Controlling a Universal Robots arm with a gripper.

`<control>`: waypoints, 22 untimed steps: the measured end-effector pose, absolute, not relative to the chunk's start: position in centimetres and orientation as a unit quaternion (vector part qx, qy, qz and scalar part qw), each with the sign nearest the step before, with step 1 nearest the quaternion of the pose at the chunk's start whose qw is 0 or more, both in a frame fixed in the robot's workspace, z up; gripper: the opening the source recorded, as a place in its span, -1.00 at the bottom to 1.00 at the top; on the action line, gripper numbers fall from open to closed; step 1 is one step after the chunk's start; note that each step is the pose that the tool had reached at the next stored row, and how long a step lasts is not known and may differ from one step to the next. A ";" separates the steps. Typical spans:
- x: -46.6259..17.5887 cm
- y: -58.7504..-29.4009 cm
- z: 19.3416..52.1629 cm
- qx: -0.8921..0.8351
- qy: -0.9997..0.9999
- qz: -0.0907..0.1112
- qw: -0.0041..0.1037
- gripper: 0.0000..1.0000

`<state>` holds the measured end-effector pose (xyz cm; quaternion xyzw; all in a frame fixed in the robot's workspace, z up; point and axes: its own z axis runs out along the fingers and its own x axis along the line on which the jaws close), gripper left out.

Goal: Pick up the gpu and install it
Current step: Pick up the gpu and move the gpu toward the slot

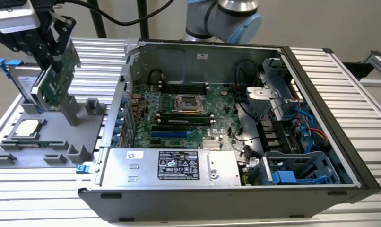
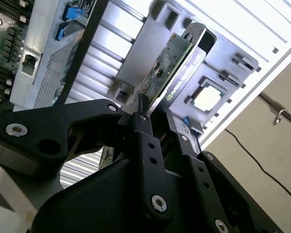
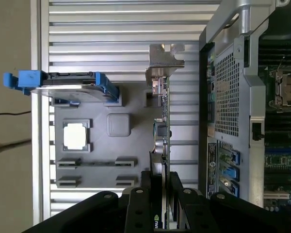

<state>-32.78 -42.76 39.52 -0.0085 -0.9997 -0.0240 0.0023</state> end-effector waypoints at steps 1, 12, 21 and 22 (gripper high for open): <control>-32.8 -42.8 39.6 -0.008 -1.000 -0.024 0.002 -1.00; -32.8 -42.8 40.8 -0.009 -1.000 -0.024 0.002 -1.00; -32.8 -42.8 41.8 -0.008 -1.000 -0.024 0.002 -1.00; -32.8 -42.8 41.9 -0.008 -1.000 -0.024 0.002 -1.00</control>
